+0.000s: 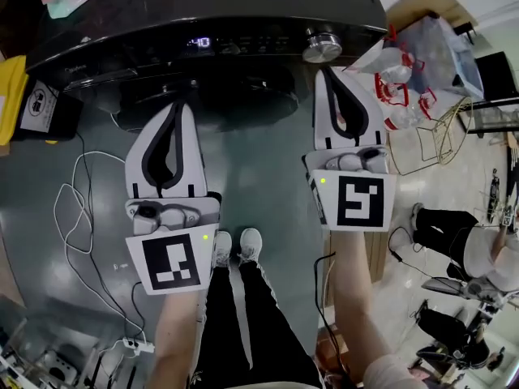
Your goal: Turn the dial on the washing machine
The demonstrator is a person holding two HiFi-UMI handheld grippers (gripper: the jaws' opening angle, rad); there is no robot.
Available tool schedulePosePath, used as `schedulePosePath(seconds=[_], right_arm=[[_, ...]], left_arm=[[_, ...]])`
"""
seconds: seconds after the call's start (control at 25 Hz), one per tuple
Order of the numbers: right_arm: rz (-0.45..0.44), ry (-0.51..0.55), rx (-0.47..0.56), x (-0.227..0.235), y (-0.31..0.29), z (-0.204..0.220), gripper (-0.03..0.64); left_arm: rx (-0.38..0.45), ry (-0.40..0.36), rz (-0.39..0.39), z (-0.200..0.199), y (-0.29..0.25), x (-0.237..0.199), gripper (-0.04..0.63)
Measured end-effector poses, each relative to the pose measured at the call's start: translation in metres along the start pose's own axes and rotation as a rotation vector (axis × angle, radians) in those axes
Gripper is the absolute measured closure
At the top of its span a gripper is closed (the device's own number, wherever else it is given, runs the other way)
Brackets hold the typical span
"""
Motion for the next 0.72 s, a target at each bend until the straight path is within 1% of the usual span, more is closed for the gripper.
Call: schedulePosePath(seconds=[0.12, 0.32, 0.48, 0.72], right_arm=[[0.036, 0.069, -0.023, 0.023, -0.009, 0.013, 0.614], [0.037, 0.126, -0.097, 0.04, -0.027, 0.025, 0.615], [0.027, 0.134, -0.125, 0.042, -0.036, 0.032, 0.615], [0.037, 0.122, -0.119, 0.043, -0.037, 0.033, 0.614]], left_arm=[[-0.013, -0.003, 0.012, 0.004, -0.001, 0.003, 0.597], [-0.031, 0.001, 0.011, 0.01, -0.008, 0.004, 0.597], [-0.031, 0.0, 0.01, 0.014, -0.015, 0.004, 0.597], [-0.048, -0.001, 0.011, 0.022, -0.017, 0.003, 0.597]])
Point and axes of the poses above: the fingertips, and each gripper's own axes: y backward along the fingers, x to its right, z out of its underside, the point moved 9 cm from there along y, backward along the fingers, and after that the axes turned 3 degrees about -y, right-handed, at the moved point
